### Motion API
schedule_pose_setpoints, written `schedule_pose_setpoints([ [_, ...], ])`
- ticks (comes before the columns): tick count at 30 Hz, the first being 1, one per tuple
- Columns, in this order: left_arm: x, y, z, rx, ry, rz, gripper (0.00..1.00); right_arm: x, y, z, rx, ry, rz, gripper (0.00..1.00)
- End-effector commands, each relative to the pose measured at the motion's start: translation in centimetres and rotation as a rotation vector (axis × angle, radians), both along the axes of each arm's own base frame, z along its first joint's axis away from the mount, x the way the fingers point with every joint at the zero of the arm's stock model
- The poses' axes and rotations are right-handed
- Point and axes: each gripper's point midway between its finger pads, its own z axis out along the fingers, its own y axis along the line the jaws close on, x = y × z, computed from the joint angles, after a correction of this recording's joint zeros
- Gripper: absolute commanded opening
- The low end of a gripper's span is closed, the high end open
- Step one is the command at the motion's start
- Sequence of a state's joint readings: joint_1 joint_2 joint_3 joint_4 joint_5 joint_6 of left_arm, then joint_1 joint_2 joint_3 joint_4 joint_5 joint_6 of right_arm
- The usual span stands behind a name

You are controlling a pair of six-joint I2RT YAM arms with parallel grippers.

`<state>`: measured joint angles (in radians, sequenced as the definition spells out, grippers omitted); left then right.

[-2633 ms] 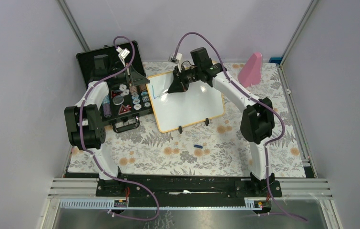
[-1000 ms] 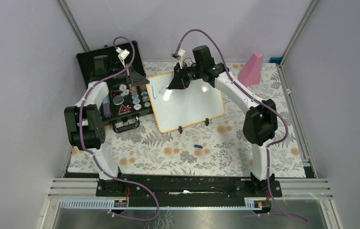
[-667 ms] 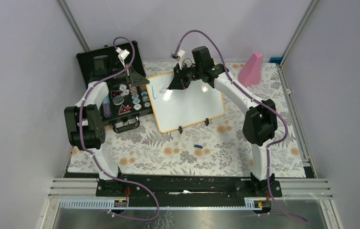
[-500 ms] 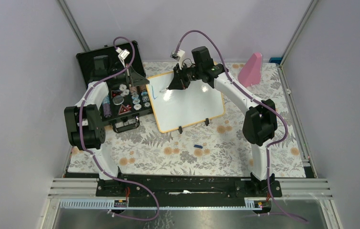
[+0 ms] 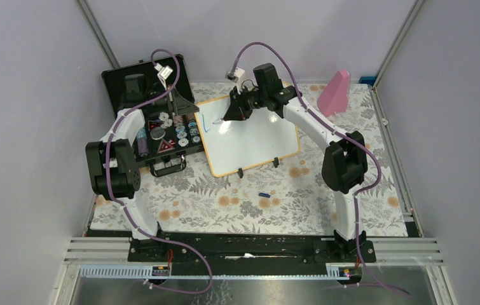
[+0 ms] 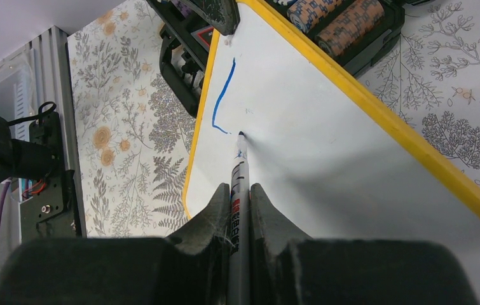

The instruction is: Write a sentence on the whiteboard

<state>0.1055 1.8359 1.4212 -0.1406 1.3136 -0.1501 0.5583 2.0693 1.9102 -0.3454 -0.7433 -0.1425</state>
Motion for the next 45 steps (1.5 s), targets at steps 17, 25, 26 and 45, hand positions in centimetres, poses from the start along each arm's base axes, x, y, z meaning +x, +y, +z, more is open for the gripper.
schedule_pose_setpoints([
  [17,-0.6,-0.2,0.9,0.005,-0.037,-0.01,0.0,0.2,1.3,0.1,-0.009,-0.064,0.024,0.0],
  [25,-0.6,-0.2,0.9,0.006,-0.037,-0.01,0.0,-0.4,0.8,-0.1,-0.016,-0.065,0.034,0.0],
  [26,-0.6,-0.2,0.9,0.006,-0.038,-0.009,0.0,-0.5,0.8,-0.1,-0.017,-0.066,0.035,0.0],
  [45,-0.7,-0.2,1.0,0.005,-0.036,-0.01,0.0,0.1,-1.1,0.0,-0.04,-0.085,-0.004,0.0],
])
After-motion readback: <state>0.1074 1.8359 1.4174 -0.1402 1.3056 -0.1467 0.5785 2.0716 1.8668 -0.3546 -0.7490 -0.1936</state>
